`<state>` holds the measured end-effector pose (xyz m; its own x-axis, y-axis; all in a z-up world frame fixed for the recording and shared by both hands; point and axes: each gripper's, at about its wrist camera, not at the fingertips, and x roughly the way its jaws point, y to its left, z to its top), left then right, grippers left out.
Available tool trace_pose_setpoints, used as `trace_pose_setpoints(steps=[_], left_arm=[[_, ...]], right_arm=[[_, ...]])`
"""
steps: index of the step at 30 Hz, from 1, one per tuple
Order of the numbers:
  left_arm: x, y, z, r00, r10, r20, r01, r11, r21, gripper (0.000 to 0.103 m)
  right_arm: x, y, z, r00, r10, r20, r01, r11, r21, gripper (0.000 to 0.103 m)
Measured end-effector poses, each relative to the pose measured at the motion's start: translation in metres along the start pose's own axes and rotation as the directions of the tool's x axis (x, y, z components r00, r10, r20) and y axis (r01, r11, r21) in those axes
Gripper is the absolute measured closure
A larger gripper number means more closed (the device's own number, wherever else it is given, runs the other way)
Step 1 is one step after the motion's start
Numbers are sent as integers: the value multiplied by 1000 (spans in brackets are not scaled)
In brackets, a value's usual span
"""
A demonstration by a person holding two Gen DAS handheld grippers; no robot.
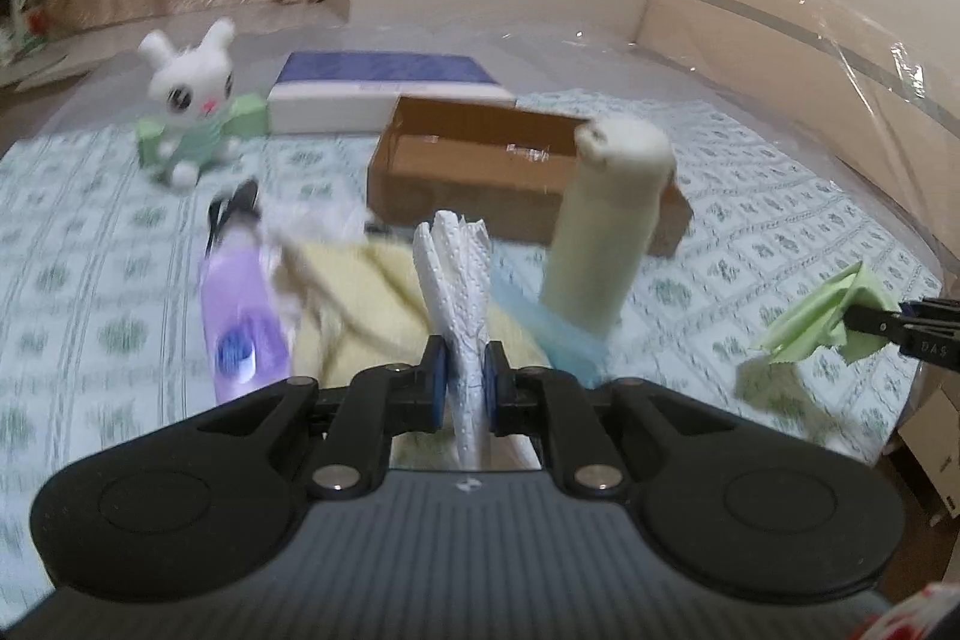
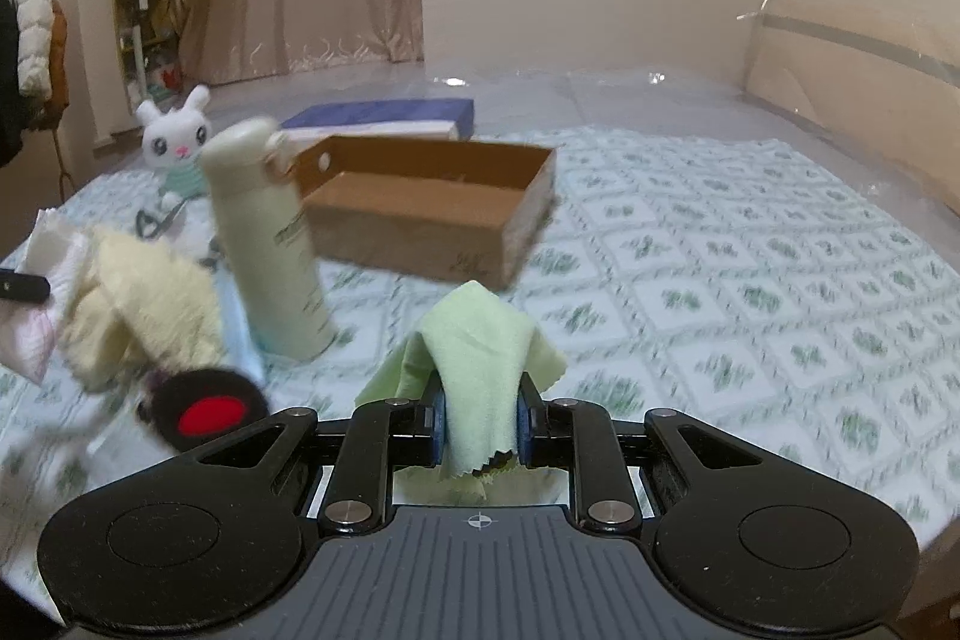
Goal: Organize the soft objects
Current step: 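Carry the pad and the cloth with both grippers over the cardboard box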
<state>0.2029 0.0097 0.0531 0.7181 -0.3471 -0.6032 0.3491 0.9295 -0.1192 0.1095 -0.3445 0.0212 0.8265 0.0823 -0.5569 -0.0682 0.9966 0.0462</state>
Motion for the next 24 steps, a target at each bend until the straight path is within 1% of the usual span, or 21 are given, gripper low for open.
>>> trace_pose_setpoints(steps=[4, 6, 9, 13, 18, 24], left_arm=[[26, 8, 41, 999, -35, 4, 35, 998, 47, 92], [43, 12, 61, 999, -42, 0, 41, 997, 71, 92], [70, 15, 88, 999, -52, -1, 52, 994, 100, 92], [106, 18, 120, 998, -69, -2, 69, 990, 123, 92], [146, 15, 150, 996, -93, -4, 92, 985, 147, 92], [191, 7, 177, 997, -80, -4, 79, 981, 176, 92]], right_arm=[[11, -22, 26, 1000, 12, 20, -12, 1000, -1, 81], [19, -31, 42, 999, 18, 28, -18, 1000, -4, 81], [32, -42, 69, 998, 31, 49, -30, 999, -24, 81], [57, -49, 106, 996, 50, 68, -44, 996, -81, 81], [102, -51, 145, 994, 92, 65, -84, 989, -118, 81], [158, -41, 177, 991, 128, 42, -120, 979, -164, 81]])
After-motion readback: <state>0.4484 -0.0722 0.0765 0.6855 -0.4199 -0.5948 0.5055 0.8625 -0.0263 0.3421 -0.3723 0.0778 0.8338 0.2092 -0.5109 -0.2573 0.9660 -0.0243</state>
